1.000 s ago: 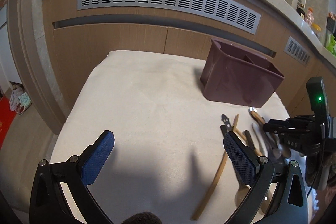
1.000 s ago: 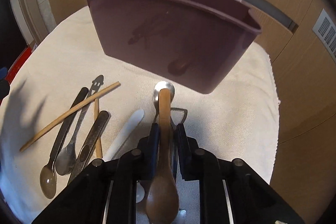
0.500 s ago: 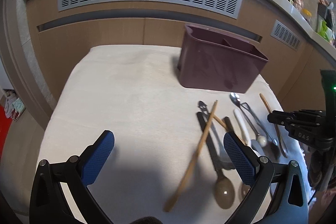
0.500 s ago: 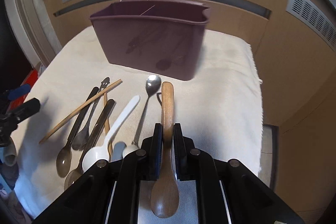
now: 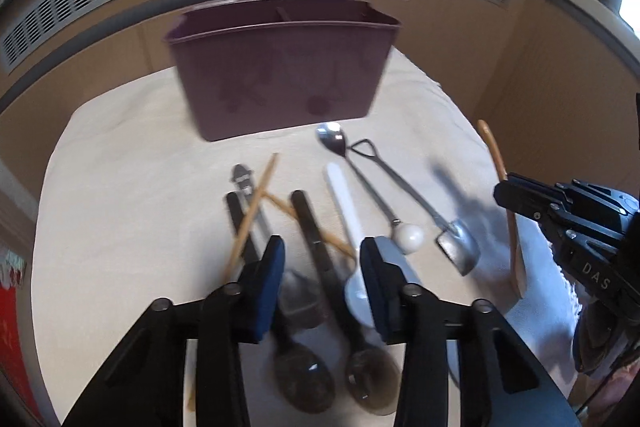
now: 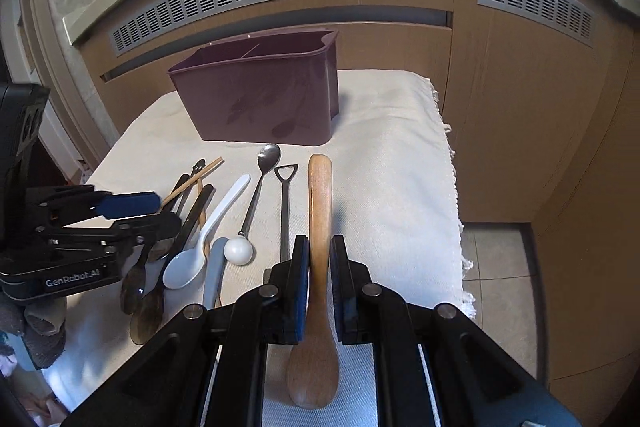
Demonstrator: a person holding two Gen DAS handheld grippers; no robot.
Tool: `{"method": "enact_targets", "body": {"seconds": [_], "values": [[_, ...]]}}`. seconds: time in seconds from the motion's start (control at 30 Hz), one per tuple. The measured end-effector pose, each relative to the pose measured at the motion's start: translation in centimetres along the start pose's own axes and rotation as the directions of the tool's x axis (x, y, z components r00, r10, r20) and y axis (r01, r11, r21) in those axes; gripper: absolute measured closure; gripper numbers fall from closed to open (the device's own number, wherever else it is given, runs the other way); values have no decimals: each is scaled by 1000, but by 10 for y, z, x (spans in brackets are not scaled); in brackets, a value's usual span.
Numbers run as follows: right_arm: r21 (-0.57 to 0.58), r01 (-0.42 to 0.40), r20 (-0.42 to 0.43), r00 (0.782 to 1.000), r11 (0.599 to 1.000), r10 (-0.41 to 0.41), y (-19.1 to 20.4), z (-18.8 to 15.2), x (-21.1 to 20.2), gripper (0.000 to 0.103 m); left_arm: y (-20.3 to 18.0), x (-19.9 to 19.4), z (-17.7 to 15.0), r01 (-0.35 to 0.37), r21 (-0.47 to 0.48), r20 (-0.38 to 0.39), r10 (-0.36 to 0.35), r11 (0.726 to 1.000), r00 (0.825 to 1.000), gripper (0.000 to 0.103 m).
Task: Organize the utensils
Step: 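Close the left tool on the white plastic spoon handle and lift it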
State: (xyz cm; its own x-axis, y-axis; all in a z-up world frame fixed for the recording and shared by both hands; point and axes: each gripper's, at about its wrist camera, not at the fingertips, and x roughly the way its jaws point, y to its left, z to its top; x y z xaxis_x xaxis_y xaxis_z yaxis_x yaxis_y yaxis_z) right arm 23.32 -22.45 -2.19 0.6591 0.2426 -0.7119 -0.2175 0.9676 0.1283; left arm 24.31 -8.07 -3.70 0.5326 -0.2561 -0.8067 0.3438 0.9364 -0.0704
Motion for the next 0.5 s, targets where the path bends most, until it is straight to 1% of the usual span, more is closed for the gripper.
{"method": "enact_targets", "body": {"seconds": [0.07,0.17,0.23,0.27,0.33,0.4,0.43,0.47,0.5], "values": [[9,-9,1,1000,1000,9,-3,-4,-1,93,-11,7,9,12,43,-29,-11,999,1000,70],[25,-21,4,1000,999,21,-7,-9,0,93,-19,22,22,26,51,-101,-21,998,995,71],[34,-28,7,1000,999,28,-9,-11,0,93,-20,32,28,18,46,-144,-11,999,989,71],[37,-31,8,999,999,31,-9,-12,1,93,-20,38,33,0,49,-163,8,999,987,71],[41,-37,10,999,998,37,-10,-14,1,93,-20,46,39,-16,63,-187,28,998,982,73],[44,-42,10,999,998,42,-11,-14,1,93,-23,55,44,-16,71,-224,32,997,974,75],[44,-44,10,999,998,43,-12,-14,2,93,-23,61,46,-8,71,-248,25,997,968,76],[44,-44,10,999,998,43,-12,-14,2,93,-24,68,46,14,65,-287,5,998,958,81],[43,-44,11,999,998,43,-12,-14,3,93,-24,73,47,19,57,-296,-2,998,955,82]]}}
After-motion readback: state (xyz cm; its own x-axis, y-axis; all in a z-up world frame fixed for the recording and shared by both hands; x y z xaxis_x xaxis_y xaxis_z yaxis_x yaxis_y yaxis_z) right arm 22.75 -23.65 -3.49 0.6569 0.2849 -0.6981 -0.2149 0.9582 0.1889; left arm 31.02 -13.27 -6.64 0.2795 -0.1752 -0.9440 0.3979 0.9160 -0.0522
